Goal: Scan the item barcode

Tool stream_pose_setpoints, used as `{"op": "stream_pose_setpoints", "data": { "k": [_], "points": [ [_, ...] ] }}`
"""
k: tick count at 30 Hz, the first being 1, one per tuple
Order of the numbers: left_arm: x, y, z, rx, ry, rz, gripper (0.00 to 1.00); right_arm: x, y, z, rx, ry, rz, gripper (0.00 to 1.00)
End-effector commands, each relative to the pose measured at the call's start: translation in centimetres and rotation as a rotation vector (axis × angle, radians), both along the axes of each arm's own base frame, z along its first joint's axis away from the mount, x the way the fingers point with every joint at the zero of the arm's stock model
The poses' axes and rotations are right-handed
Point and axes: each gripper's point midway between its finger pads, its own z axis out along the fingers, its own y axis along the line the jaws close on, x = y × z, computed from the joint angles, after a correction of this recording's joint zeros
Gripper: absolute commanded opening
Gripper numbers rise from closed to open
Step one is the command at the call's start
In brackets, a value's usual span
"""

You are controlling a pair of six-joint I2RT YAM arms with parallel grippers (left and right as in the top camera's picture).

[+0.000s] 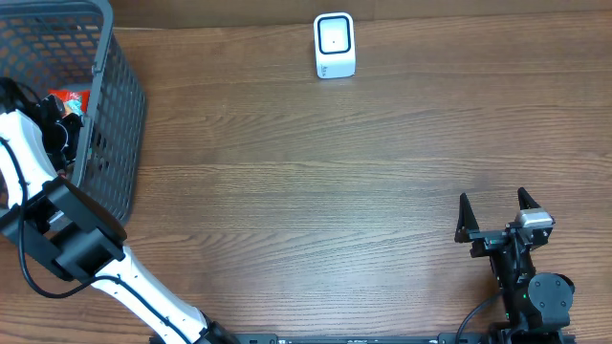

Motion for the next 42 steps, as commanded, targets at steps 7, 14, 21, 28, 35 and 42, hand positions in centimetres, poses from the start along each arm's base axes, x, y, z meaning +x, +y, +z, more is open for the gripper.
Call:
{"op": "stream_pose_setpoints", "data": {
  "k": [7,14,21,28,35,42],
  "points": [
    [-0.3,1.0,0.6,0.066,0.023,0.003,0.58,0.0,-0.3,-0.1,-0.001,-0.006,-0.016,1.00],
    [0.0,0.7,0.8,0.053,0.007,-0.003,0.81,0.0,-0.3,-0.1,-0.001,-0.006,-0.016,1.00],
    [1.0,1.5,1.2,0.088,-0.037,-0.004,1.00,0.0,-0.3,-0.1,-0.001,-0.006,-0.016,1.00],
    [1.4,1.7,1.1,0.093,-0.050,-0.004,0.94,0.0,-0.3,-0.1,-0.001,-0.006,-0.016,1.00],
    [2.4,1.5,0.5,0.070,-0.084,-0.019,0.89,0.0,-0.3,-0.1,-0.001,-0.006,-0.016,1.00],
    [2.9,1.7,0.7,0.088,-0.102,-0.032,0.68,0.0,-0.3,-0.1,-0.001,-0.006,-0.016,1.00]
  ]
}}
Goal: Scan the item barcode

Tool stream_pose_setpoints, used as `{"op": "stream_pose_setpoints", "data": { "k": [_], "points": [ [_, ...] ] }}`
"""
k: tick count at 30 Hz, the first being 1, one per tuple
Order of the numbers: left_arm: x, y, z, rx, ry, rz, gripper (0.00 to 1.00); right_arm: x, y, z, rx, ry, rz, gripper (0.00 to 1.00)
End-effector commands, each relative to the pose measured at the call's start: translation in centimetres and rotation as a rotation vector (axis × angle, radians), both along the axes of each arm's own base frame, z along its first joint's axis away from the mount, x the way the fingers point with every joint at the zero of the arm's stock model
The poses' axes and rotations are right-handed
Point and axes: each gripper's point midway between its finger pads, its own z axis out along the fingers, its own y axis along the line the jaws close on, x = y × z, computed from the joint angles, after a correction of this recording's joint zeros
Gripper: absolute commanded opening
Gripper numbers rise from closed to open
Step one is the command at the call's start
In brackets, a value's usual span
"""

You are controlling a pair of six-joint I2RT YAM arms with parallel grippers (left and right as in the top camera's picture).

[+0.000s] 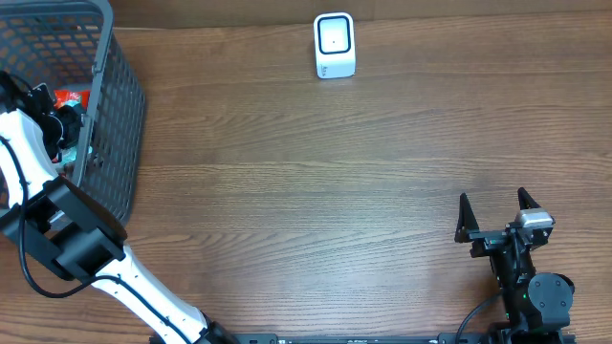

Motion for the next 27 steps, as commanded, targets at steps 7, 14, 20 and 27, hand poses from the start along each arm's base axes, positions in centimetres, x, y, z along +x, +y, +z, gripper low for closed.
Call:
{"op": "stream_pose_setpoints", "data": {
  "k": [7,14,20,27],
  "points": [
    [0.1,-0.7,-0.4,-0.022,0.010,-0.023,0.53,0.0,-0.3,-0.1,-0.001,-0.006,-0.016,1.00],
    [0.2,-0.9,3.6,0.013,-0.052,-0.006,0.51,0.0,-0.3,-0.1,-0.001,-0.006,-0.016,1.00],
    [-0.1,-1.3,12.5,0.110,-0.213,0.037,0.51,0.0,-0.3,-0.1,-0.001,-0.006,-0.016,1.00],
    [-2.5,-3.6,24.4,0.219,-0.442,0.095,0.50,0.0,-0.3,-0.1,0.000,-0.006,-0.016,1.00]
  ]
}}
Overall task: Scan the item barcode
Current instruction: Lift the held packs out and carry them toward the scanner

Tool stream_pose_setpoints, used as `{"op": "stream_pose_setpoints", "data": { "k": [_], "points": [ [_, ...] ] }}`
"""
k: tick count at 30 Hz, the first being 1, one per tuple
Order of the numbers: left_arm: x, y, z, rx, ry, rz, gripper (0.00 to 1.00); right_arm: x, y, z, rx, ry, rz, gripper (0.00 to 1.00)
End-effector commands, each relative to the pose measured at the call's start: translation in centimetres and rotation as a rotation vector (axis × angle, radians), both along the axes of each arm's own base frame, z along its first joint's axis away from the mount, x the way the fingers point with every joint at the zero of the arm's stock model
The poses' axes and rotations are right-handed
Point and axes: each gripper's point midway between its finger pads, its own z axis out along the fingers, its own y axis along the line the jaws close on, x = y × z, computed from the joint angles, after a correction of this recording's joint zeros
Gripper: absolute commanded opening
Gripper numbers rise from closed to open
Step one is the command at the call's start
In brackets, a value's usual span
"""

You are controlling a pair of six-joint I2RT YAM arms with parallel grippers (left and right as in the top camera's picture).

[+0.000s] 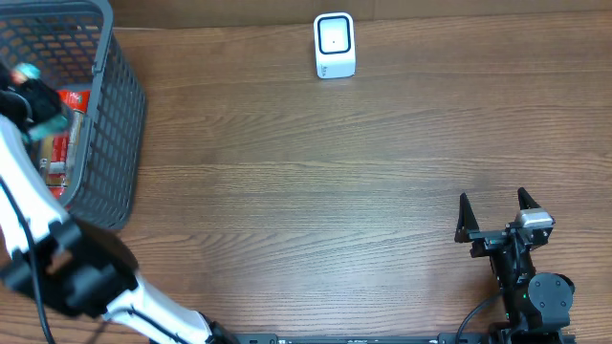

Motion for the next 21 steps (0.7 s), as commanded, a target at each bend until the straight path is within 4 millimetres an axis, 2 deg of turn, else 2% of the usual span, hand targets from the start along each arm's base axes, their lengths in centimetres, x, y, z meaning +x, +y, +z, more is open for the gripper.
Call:
{"op": "stream_pose_setpoints", "data": {
  "k": [1,3,6,9,11,15,21],
  "points": [
    [-1.8,-2.8,10.1,0.072,-0.208,0.029,0.50,0.0,-0.3,-0.1,-0.001,-0.006,-0.016,1.00],
    [-2.7,-4.6,12.8,0.092,-0.259,0.014,0.50,0.0,-0.3,-0.1,-0.001,-0.006,-0.016,1.00],
    [-3.9,-8.0,16.0,0.112,-0.309,-0.024,0.50,0.0,-0.3,-0.1,-0.001,-0.006,-0.016,1.00],
    [-4.7,-11.7,18.5,0.146,-0.345,-0.073,0.51,0.0,-0.3,-0.1,-0.001,-0.006,-0.016,1.00],
    [-5.2,-14.1,19.4,0.162,-0.349,-0.102,0.51,0.0,-0.3,-0.1,-0.001,-0.006,-0.016,1.00],
    [-5.8,-19.9,18.7,0.143,-0.291,-0.204,0.51,0.0,-0.3,-0.1,-0.001,-0.006,-0.016,1.00],
    [-5.8,-27.9,14.1,0.087,-0.100,-0.371,0.48,0.0,-0.3,-0.1,-0.001,-0.006,-0.016,1.00]
  ]
}}
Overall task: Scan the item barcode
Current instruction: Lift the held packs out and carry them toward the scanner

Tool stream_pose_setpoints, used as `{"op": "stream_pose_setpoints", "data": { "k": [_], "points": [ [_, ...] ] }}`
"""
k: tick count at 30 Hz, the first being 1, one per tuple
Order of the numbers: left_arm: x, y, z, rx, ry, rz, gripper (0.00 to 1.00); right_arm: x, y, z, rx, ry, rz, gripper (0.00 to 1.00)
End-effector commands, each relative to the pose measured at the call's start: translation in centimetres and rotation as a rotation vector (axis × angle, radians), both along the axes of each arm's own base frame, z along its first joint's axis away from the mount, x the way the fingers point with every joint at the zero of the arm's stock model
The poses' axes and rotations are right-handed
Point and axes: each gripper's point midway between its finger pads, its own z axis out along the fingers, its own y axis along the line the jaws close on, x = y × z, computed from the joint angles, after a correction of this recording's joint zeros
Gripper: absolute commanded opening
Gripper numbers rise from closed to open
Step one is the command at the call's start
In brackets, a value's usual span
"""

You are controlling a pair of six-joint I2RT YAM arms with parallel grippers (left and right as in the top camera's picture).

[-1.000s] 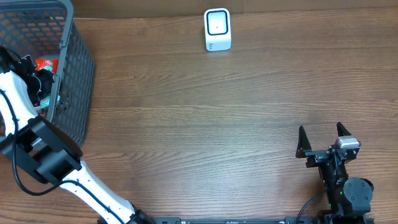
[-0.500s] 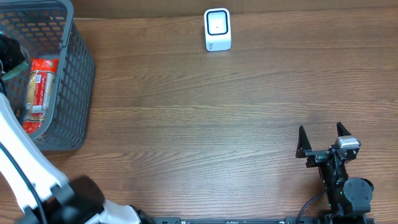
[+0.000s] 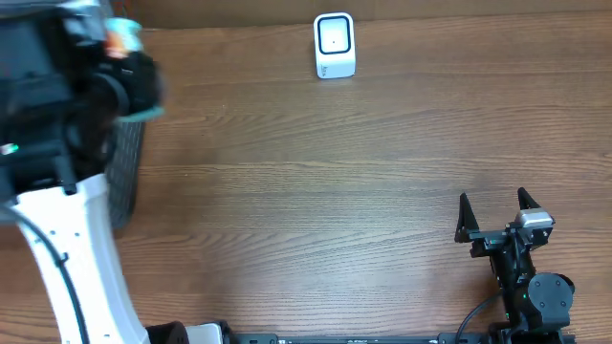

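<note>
The white barcode scanner (image 3: 334,45) stands at the table's far edge, its window facing up. My left arm is raised high toward the overhead camera and looks large and blurred. At its tip, my left gripper (image 3: 126,50) appears shut on a small teal-and-orange item (image 3: 119,34), held above the basket's right rim and well left of the scanner. The blur hides the fingers themselves. My right gripper (image 3: 493,198) rests open and empty at the near right.
The dark mesh basket (image 3: 125,172) stands at the far left, mostly hidden behind my left arm. Its contents are out of sight. Bare wooden tabletop (image 3: 316,182) lies between basket, scanner and right arm.
My left arm was over the basket's left side with something teal at its tip. It is now much higher and further right, above the basket's right rim, with the item. The right arm has not moved.
My left gripper was down inside the basket among red packets, and was still there a moment later. Then it was higher over the basket with a teal item at its tip. Now it holds that item above the basket's right rim.
</note>
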Motion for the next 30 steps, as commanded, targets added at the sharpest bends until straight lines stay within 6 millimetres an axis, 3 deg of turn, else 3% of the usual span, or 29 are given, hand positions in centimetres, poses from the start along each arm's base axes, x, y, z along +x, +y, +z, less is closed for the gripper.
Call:
{"op": "stream_pose_setpoints", "data": {
  "k": [1,7,13,21,30],
  "points": [
    [0.4,-2.9,-0.7,0.031,0.038,-0.018,0.48,0.0,-0.3,-0.1,-0.001,-0.006,-0.016,1.00],
    [2.1,-9.7,-6.7,-0.002,0.215,-0.124,0.47,0.0,-0.3,-0.1,-0.001,-0.006,-0.016,1.00],
    [3.1,-15.6,-15.0,-0.038,0.398,-0.136,0.46,0.0,-0.3,-0.1,-0.001,-0.006,-0.016,1.00],
    [3.0,-21.1,-22.9,-0.021,0.520,-0.130,0.43,0.0,-0.3,-0.1,-0.001,-0.006,-0.016,1.00],
    [2.7,-25.7,-28.9,0.024,0.595,-0.167,0.44,0.0,-0.3,-0.1,-0.001,-0.006,-0.016,1.00]
  ]
}}
